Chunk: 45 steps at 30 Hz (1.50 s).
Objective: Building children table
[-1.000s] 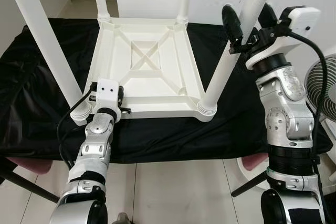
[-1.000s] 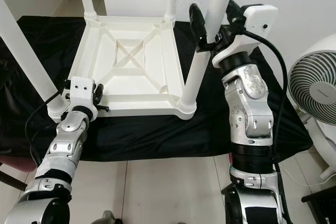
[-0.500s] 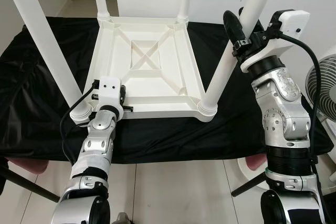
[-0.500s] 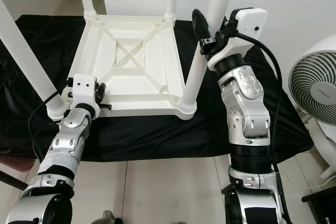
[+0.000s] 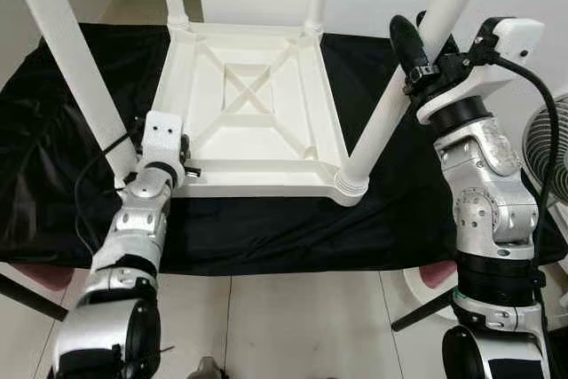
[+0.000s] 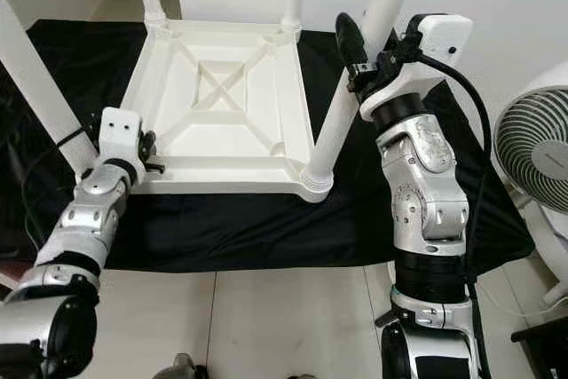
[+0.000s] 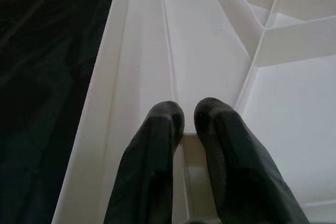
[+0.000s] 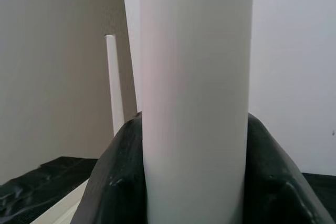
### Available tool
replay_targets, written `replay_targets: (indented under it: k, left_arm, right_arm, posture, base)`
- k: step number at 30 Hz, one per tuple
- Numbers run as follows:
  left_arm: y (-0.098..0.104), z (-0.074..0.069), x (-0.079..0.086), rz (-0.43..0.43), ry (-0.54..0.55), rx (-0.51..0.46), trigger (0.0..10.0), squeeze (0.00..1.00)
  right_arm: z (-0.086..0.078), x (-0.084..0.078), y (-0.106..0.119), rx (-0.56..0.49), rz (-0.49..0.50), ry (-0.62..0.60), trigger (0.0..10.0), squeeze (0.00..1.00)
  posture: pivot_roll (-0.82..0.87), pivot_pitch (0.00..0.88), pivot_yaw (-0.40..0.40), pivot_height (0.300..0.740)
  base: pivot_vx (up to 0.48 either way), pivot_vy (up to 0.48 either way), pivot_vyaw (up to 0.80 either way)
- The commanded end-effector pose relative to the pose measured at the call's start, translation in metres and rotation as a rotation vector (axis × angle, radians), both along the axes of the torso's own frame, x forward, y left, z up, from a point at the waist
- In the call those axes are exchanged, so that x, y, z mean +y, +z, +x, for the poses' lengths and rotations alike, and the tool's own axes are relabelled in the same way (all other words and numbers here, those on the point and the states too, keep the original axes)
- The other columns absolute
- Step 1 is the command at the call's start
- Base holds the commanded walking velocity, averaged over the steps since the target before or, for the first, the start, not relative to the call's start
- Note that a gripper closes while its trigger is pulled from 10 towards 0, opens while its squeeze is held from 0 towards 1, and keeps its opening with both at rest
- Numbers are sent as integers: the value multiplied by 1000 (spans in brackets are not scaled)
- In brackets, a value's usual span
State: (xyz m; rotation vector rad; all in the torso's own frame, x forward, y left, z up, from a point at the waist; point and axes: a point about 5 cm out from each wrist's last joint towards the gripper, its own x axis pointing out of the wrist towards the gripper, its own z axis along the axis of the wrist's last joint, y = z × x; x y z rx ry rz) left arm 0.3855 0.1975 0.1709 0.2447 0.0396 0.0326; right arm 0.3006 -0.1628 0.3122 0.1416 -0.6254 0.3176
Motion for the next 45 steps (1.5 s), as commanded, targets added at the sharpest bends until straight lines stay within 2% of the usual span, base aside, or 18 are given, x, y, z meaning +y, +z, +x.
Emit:
replay_targets:
  k: [1, 7, 8, 10, 12, 14, 17, 18, 21, 24, 25, 28, 31, 34, 35, 38, 40, 45]
  left_arm:
    - [4, -11, 63, 50, 321, -6, 10000, 0]
    - [25, -7, 75, 67, 343, -40, 10000, 0]
    - [43, -4, 79, 85, 346, -84, 10000, 0]
    - [43, -4, 79, 85, 346, -84, 10000, 0]
    - [80, -1, 84, 105, 355, -169, 10000, 0]
    - [80, -1, 84, 105, 355, -169, 10000, 0]
    - [134, -1, 82, 115, 350, -290, 10000, 0]
    - [134, -1, 82, 115, 350, -290, 10000, 0]
    - [154, -1, 76, 105, 331, -339, 10000, 0]
    - [172, -1, 62, 87, 278, -396, 10000, 0]
    - [181, -1, 54, 79, 251, -418, 10000, 0]
    - [181, -1, 54, 79, 251, -418, 10000, 0]
    - [203, -3, 30, 50, 175, -479, 10000, 0]
    - [208, -4, 25, 46, 159, -491, 10000, 0]
    - [217, -4, 6, 34, 97, -516, 10000, 0]
    - [233, -8, -30, 7, -17, -559, 10000, 0]
    - [234, -9, -33, 2, -27, -562, 10000, 0]
    - [232, -9, -40, -18, -59, -544, 10000, 0]
  right_arm:
    - [-24, -64, 19, -123, 161, -261, 0, 0]
    - [-30, -82, 13, -120, 224, -349, 0, 0]
    - [-31, -89, 5, -103, 238, -392, 0, 0]
    - [-31, -89, 5, -103, 238, -392, 0, 0]
    - [-32, -100, -13, -53, 294, -450, 0, 0]
    - [-32, -100, -13, -53, 294, -450, 0, 0]
    - [-29, -117, -56, 76, 361, -542, 0, 0]
    - [-29, -117, -56, 76, 361, -542, 0, 0]
    - [-28, -124, -74, 134, 416, -565, 0, 0]
    - [-23, -125, -93, 206, 444, -566, 0, 0]
    - [-19, -123, -104, 253, 452, -556, 0, 0]
    - [-19, -123, -104, 253, 452, -556, 0, 0]
    - [-6, -106, -131, 368, 438, -496, 0, 0]
    - [-3, -102, -136, 389, 432, -481, 0, 0]
    - [6, -88, -153, 455, 428, -418, 0, 0]
    - [19, -61, -186, 583, 412, -324, 0, 0]
    - [20, -58, -189, 595, 396, -320, 0, 0]
    - [26, -46, -187, 589, 453, -265, 0, 0]
  posture:
    - [48, 89, 16, 740]
    - [51, 92, 19, 740]
    - [61, 96, 19, 740]
    - [61, 96, 19, 740]
    - [70, 97, 21, 740]
    - [70, 97, 21, 740]
    - [88, 100, 22, 740]
    - [88, 100, 22, 740]
    - [90, 101, 22, 740]
    - [92, 99, 22, 740]
    - [95, 97, 20, 740]
    - [95, 97, 20, 740]
    - [99, 94, 12, 740]
    - [99, 94, 12, 740]
    - [105, 93, 8, 740]
    - [118, 91, 3, 740]
    - [118, 91, 3, 740]
    - [119, 92, 8, 740]
  base:
    - [0, 0, 0]
    - [0, 0, 0]
    - [0, 0, 0]
    - [0, 0, 0]
    - [0, 0, 0]
    - [0, 0, 0]
    - [0, 0, 0]
    - [0, 0, 0]
    - [0, 0, 0]
    - [0, 0, 0]
    - [0, 0, 0]
    - [0, 0, 0]
    - [0, 0, 0]
    - [0, 0, 0]
    - [0, 0, 0]
    - [0, 0, 0]
    - [0, 0, 0]
    - [0, 0, 0]
